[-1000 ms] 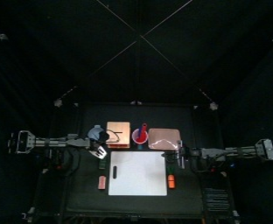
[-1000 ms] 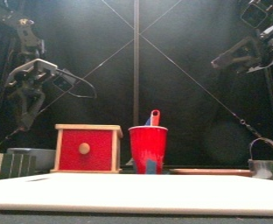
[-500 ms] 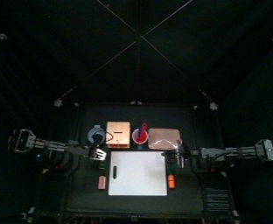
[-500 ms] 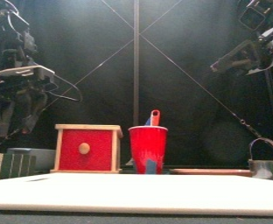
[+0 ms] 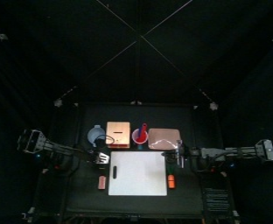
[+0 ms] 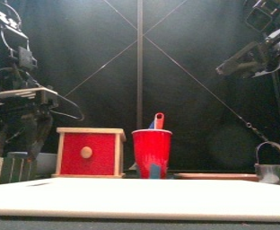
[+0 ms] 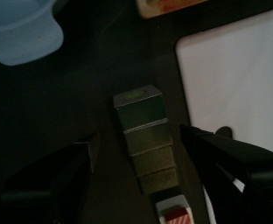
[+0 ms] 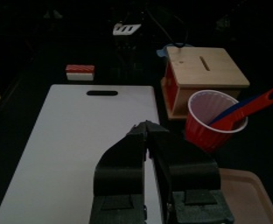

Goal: Put sushi roll onto cutting board

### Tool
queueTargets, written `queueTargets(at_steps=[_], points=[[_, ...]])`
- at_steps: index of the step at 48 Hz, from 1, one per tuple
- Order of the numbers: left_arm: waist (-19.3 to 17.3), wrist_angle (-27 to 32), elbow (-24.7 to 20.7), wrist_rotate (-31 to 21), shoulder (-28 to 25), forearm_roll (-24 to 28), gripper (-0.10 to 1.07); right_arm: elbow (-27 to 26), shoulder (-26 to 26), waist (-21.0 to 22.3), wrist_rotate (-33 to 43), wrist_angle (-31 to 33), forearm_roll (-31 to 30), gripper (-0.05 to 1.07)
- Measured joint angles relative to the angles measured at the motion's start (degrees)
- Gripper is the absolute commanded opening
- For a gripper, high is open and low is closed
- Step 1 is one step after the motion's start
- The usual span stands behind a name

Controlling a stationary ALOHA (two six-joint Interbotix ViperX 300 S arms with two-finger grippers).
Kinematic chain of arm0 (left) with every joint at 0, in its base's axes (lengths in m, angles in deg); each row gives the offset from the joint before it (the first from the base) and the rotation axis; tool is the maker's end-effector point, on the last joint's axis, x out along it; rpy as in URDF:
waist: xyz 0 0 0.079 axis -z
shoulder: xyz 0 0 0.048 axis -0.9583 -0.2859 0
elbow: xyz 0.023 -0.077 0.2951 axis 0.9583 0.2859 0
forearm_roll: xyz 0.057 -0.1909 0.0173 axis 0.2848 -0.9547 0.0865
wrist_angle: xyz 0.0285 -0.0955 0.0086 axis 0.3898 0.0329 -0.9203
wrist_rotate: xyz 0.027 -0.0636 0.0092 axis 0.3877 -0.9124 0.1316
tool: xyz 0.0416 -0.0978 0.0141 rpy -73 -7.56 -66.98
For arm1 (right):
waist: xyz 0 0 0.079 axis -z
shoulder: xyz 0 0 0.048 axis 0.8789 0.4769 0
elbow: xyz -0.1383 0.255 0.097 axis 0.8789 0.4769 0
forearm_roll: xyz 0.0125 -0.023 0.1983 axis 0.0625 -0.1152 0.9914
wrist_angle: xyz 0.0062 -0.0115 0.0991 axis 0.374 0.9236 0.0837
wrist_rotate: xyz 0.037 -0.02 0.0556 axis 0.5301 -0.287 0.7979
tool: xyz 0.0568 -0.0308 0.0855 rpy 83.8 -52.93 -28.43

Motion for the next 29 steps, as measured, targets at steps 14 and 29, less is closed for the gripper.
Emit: queueTargets(at_steps=[14,29], points=[[1.41,-0.26,-1.32,-0.18,-4.39,-1.23,1.00,0.35,0.00,-0.09,0.18,0.00,0.18,0.04],[2.37,4.83,-3.16,-0.26,-4.92,-1.23,0.80,0.35,0.00,-0.09,0.18,0.00,0.09,0.03]])
